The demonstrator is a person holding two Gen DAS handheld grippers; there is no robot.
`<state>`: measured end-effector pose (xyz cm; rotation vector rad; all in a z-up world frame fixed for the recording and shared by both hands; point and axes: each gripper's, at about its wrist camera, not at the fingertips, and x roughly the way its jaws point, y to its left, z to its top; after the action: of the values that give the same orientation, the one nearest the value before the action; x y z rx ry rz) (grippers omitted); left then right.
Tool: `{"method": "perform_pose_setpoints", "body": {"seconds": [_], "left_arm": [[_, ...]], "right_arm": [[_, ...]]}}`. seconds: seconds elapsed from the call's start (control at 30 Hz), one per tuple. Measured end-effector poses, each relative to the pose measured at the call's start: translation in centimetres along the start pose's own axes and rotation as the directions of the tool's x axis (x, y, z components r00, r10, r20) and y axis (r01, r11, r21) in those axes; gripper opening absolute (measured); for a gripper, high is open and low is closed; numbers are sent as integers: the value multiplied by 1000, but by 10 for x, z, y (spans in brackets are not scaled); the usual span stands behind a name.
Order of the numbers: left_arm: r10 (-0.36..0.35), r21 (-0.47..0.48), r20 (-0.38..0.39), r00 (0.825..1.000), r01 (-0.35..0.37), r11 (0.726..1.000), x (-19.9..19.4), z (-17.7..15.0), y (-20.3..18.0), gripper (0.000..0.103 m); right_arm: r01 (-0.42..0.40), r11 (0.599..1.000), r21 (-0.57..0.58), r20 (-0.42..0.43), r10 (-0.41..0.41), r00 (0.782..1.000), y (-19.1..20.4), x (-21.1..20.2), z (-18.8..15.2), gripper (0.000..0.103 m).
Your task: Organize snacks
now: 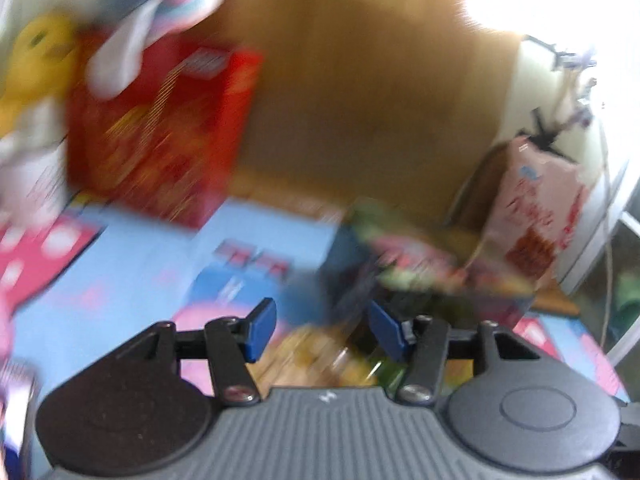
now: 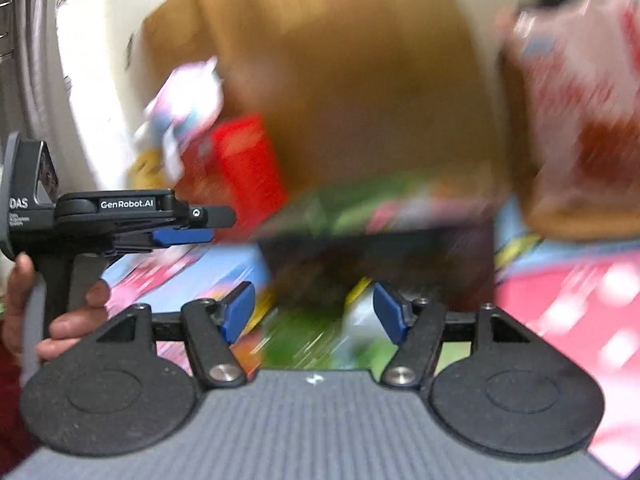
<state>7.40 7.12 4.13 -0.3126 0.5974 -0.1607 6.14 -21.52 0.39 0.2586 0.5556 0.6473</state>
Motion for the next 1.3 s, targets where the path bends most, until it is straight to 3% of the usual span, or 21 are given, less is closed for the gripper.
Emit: {"method": "perform_pose_setpoints", "body": {"seconds": [0.13,0.23,0.27,0.43,0.57,0.63,0.77,0.87,1.0,1.17,1.3], "left_arm": [[8,-94,-52,999,-13,995,-10,-25,30,50],[30,-89,-32,999,-33,995,-17,-24,37,50],[41,-96,-21,999,-43,994,-18,-19,40,50],[37,-158,-31,999,-41,987,1,7,53,51],[26,-153,-72,997,-36,988,24,8,49,50],[20,-165,-127,992,-41,985,40,2,51,38],[-16,-168,-114,993,-4,986,31,-5,50,14],[-49,-187,-84,995,33,982,6,-10,42,13],[-119,-127,-72,990,109,986,-19,-26,8,13],[-203,13,-150,968,208,978,-20,-60,-56,13],[-221,120,-226,949,253,960,-8,-87,-104,13]], "right_arm": [[-38,999,21,-123,40,992,19,23,-16,67],[-76,997,-19,-191,71,979,37,31,-17,59],[-78,995,-54,-192,66,979,46,30,-15,56],[10,980,-199,-78,-26,997,71,40,7,57],[68,963,-261,-131,-105,986,67,88,19,54],[67,966,-250,-181,-114,977,63,107,21,47],[50,978,-202,-209,-93,973,64,121,23,31],[24,981,-191,-191,-61,980,75,95,21,25],[37,968,-248,-94,-62,994,86,36,8,25],[115,978,-175,-63,-127,990,56,-23,-17,25],[200,973,-116,-49,-207,977,33,-64,-38,25]]}}
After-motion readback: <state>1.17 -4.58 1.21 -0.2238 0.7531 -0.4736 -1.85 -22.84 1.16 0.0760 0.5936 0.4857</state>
